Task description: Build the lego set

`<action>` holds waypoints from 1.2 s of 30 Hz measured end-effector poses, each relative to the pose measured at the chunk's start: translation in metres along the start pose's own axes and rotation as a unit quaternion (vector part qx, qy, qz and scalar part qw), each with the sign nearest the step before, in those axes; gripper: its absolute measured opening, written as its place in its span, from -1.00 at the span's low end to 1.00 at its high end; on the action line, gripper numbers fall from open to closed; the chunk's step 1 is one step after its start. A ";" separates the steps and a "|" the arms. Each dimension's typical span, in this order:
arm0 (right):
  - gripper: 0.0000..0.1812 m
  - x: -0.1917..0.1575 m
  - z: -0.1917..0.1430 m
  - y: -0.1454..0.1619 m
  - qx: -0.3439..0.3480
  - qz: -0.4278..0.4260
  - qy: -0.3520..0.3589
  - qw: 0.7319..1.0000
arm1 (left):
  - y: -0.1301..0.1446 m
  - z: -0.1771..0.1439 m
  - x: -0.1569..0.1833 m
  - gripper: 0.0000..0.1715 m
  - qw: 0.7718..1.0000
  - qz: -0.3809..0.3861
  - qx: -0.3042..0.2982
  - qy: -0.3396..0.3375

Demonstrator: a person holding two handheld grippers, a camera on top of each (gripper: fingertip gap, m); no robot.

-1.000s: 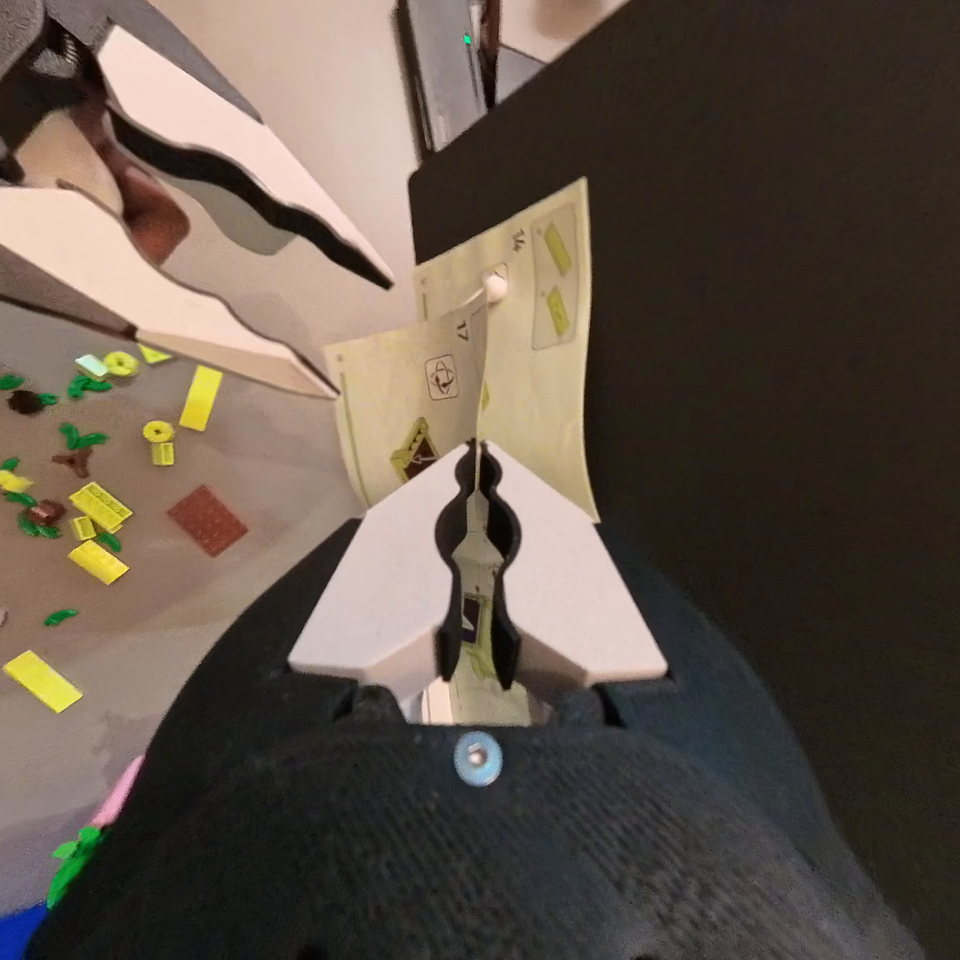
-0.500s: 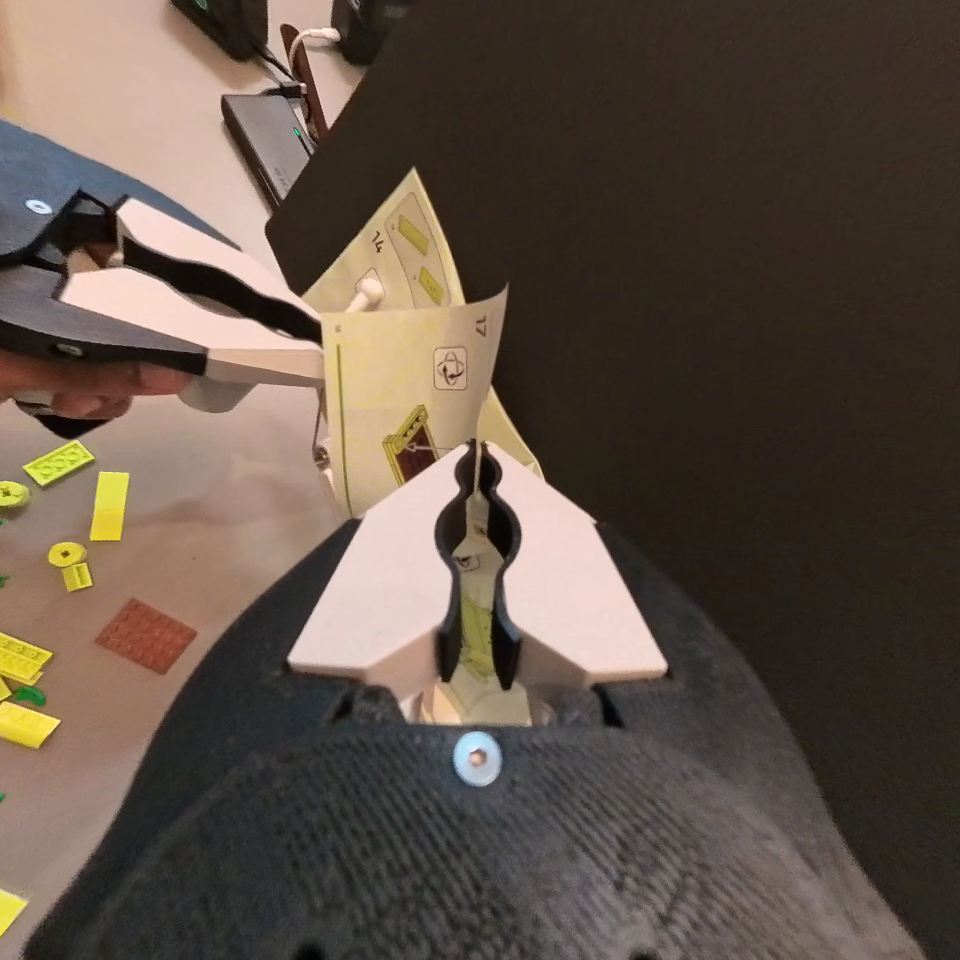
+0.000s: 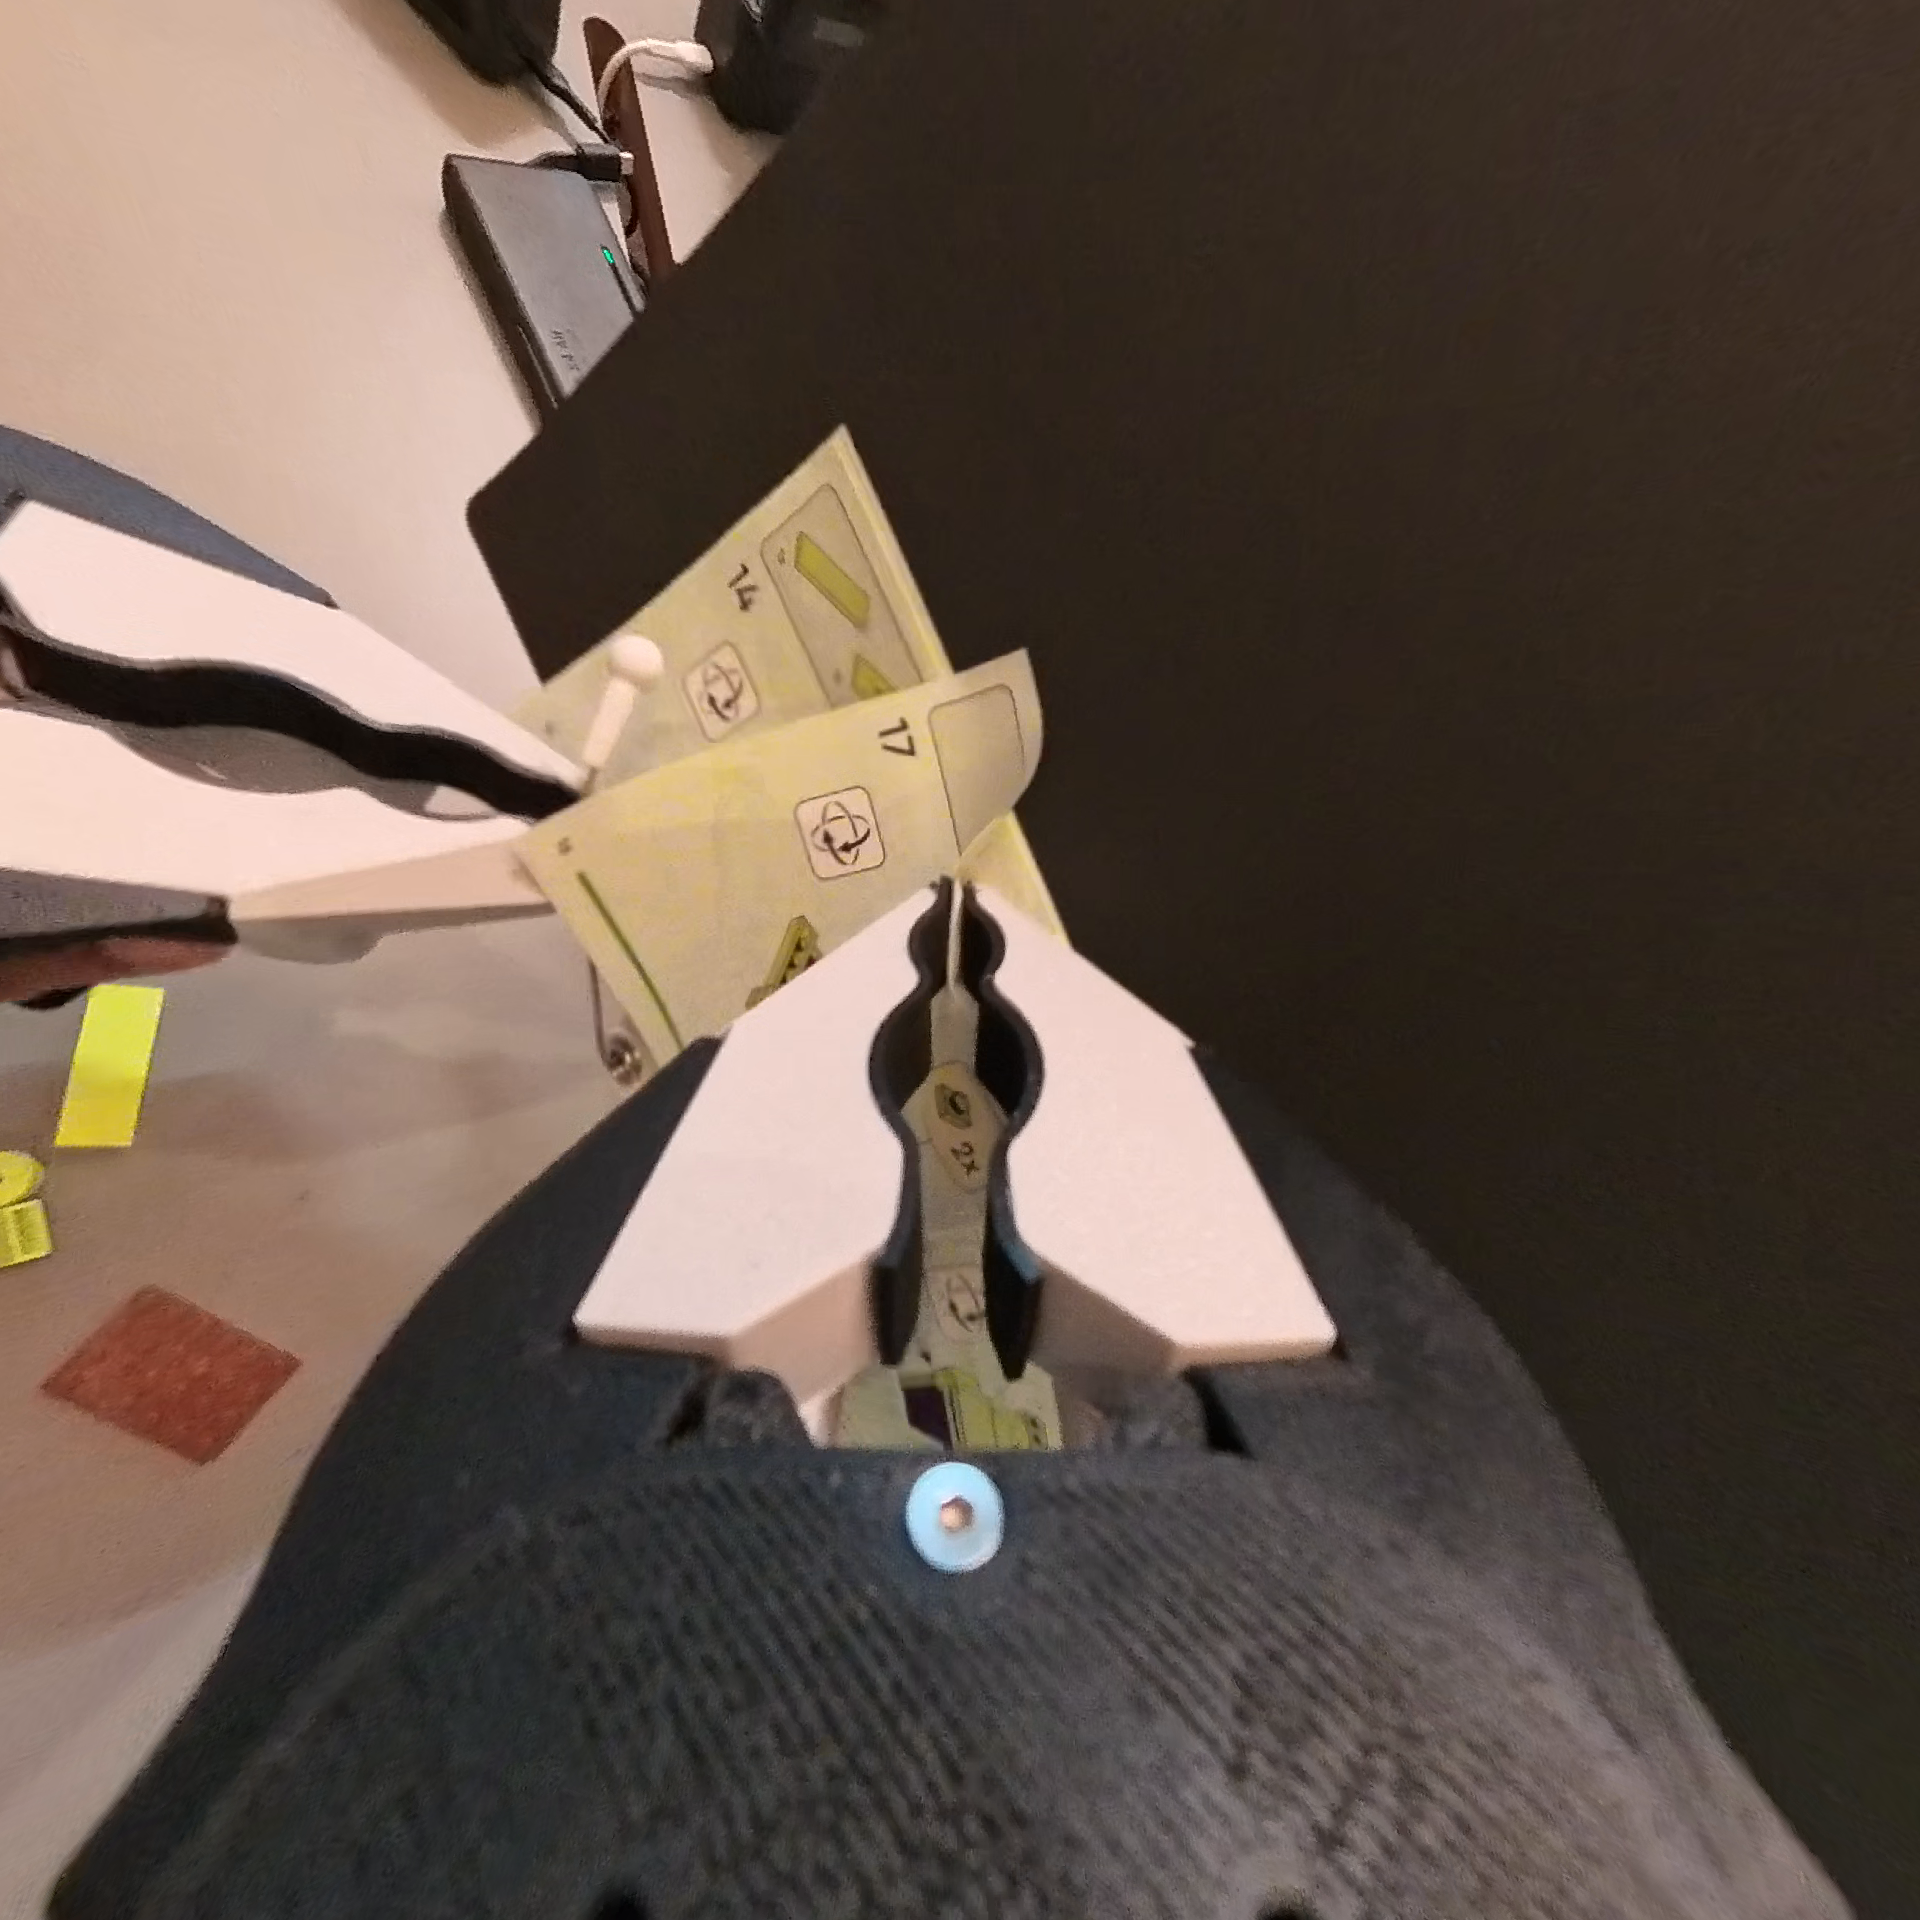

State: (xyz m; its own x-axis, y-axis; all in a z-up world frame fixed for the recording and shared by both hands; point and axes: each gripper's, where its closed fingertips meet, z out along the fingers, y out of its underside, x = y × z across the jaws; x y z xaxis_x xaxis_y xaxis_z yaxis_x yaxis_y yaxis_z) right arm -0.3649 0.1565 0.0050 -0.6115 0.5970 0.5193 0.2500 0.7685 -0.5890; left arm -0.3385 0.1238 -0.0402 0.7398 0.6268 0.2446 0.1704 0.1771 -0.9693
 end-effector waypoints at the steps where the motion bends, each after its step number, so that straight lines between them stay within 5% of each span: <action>1: -1.00 -0.002 0.001 -0.003 0.003 -0.011 0.004 1.000 | 0.001 -0.001 0.002 -0.94 1.000 0.010 0.000 0.000; 15: -1.00 0.005 -0.004 -0.010 0.045 -0.024 0.063 0.997 | 0.009 -0.014 0.005 -0.95 0.999 0.026 0.022 -0.007; 27: -0.99 -0.022 0.002 -0.021 0.081 -0.070 -0.009 0.994 | 0.006 -0.003 0.017 -0.95 0.992 0.126 -0.023 -0.004; 36: -0.62 -0.022 -0.025 -0.036 0.108 -0.018 0.014 0.994 | 0.004 -0.005 0.017 -0.91 0.994 0.098 -0.041 0.015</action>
State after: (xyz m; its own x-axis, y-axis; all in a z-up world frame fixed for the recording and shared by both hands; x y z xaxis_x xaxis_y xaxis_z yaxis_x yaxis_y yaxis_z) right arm -0.3419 0.1214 0.0305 -0.5946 0.5793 0.5576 0.0595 0.7233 -0.6880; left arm -0.3220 0.1312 -0.0396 0.7834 0.6194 0.0507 0.0727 -0.0103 -0.9973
